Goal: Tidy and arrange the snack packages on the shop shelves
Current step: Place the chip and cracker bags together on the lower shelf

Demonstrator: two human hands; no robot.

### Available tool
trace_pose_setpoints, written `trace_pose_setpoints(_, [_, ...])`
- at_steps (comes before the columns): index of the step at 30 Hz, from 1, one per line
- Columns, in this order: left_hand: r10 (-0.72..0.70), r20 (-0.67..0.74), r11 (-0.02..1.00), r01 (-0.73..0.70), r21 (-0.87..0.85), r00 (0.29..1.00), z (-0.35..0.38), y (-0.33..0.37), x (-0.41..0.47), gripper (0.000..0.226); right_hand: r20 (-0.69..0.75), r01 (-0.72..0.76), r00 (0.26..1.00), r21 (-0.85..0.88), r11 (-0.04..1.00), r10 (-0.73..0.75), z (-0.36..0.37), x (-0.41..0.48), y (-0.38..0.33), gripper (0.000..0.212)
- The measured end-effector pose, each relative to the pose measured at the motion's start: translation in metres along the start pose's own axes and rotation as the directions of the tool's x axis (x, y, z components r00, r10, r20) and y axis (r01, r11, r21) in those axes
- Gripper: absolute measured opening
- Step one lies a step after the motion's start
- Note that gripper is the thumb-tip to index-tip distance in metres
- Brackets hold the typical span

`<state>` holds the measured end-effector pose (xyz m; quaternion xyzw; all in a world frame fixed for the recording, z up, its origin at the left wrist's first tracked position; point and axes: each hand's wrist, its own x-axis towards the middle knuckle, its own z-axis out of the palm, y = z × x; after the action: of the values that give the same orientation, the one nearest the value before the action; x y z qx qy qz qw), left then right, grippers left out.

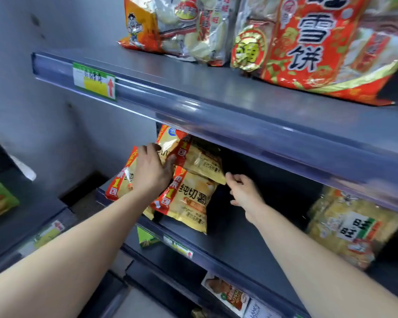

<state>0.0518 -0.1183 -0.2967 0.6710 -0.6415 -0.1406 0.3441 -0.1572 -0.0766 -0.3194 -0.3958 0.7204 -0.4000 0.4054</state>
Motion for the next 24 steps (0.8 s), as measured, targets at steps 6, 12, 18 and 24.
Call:
trace_pose_setpoints(6, [-0.170, 0.398, 0.960, 0.243, -0.142, 0.902, 0.014, 0.009, 0.055, 0.062, 0.028, -0.213, 0.976, 0.290, 0.933, 0.214, 0.029, 0.037, -0.026, 0.028])
trace_pose_setpoints(12, [-0.105, 0.427, 0.875, 0.287, -0.390, 0.898, 0.037, 0.008, 0.067, 0.019, 0.011, -0.146, 0.989, 0.276, 0.950, 0.149, 0.029, 0.048, -0.019, 0.016])
trace_pose_setpoints(18, [0.018, 0.423, 0.922, 0.149, -0.358, 0.906, 0.060, 0.006, 0.059, 0.022, 0.000, -0.001, 1.000, 0.210, 0.978, 0.001, 0.020, 0.050, 0.001, 0.057])
trace_pose_setpoints(24, [-0.137, 0.476, 0.979, 0.191, -0.067, 0.869, 0.077, 0.001, 0.052, 0.094, -0.226, 0.104, 0.967, -0.077, 0.992, -0.120, 0.012, 0.063, 0.025, 0.028])
